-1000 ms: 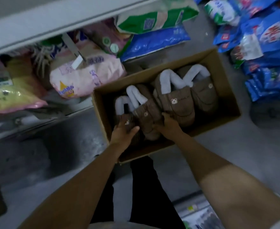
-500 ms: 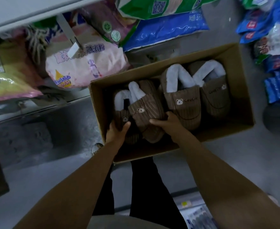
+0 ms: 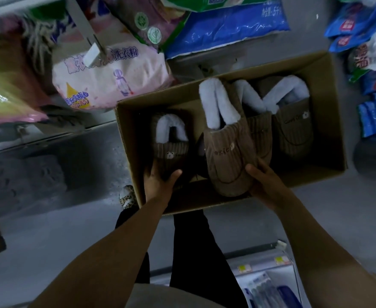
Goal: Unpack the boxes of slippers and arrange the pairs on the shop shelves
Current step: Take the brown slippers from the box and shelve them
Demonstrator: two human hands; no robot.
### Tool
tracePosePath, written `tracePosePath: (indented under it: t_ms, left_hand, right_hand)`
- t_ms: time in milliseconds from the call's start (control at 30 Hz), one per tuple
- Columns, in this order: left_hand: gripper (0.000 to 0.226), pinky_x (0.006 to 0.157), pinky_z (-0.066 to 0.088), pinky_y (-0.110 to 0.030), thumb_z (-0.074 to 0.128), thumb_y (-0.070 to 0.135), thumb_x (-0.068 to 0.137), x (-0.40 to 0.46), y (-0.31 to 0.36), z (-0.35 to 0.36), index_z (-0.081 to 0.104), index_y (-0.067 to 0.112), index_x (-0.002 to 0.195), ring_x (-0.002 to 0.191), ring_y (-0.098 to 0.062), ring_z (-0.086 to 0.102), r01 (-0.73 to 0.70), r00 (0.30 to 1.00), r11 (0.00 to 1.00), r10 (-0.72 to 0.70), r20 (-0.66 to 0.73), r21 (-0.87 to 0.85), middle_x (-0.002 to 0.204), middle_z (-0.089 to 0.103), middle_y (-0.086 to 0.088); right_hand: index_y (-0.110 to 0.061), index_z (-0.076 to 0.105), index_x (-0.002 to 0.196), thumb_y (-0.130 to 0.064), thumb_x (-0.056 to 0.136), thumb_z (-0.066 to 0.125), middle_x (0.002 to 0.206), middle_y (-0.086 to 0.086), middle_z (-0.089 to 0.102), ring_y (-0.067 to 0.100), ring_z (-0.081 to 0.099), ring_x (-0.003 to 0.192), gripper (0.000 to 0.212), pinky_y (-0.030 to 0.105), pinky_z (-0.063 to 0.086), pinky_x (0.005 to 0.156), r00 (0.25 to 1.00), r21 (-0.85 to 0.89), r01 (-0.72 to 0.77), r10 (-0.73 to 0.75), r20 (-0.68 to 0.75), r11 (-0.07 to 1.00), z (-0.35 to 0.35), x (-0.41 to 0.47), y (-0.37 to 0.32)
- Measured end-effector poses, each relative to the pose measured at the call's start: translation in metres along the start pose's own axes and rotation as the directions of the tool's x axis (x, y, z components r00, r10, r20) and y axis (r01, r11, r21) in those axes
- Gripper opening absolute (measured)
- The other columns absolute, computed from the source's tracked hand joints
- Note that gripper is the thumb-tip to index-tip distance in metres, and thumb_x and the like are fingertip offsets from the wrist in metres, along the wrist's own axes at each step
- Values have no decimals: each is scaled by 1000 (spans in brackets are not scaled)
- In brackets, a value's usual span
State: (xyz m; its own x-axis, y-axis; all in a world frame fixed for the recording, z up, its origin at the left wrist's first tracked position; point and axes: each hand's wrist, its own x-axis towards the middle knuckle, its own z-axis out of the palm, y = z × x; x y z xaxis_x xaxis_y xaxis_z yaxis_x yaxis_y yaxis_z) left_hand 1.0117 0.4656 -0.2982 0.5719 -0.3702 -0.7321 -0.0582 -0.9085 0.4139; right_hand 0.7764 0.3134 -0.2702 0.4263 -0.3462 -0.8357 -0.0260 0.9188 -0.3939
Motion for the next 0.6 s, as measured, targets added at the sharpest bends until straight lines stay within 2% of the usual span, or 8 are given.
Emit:
tracePosePath:
  t_ms: [100,333,500,600]
  left_hand:
    - [80,114,30,-38,70,51,85,-1,-1,0,35,30,154,144,-30,31,-14,1000,1000,14,-10,-10,158,30,-9]
    - [80,110,34,-41,75,45,83,0,6,-2,38,26,151,139,-31,36,21,999,996,-23,-26,-91,154,32,-10]
    - [100,114,30,-42,79,44,79,2,1,0,23,14,156,143,-32,32,54,998,994,-58,-40,-99,155,34,-13]
    - [103,114,31,-41,79,47,79,-1,-4,3,21,12,157,143,-33,35,114,993,989,-116,-17,-97,155,37,-14]
  right_hand:
    - [-13,47,145,-28,58,96,140,11,61,30,57,130,101,37,57,91,998,78,-43,39,48,996,0,3,8]
    - [-9,37,152,-28,64,96,144,13,56,29,55,132,108,40,53,98,982,157,-52,22,188,986,-12,0,8]
    - [-12,33,155,-35,69,93,155,14,44,30,44,142,107,45,40,114,988,137,70,-88,127,988,-14,8,-7]
    - [-14,38,153,-35,72,89,151,9,50,28,47,140,97,37,51,103,989,137,144,-149,26,980,-14,16,-11]
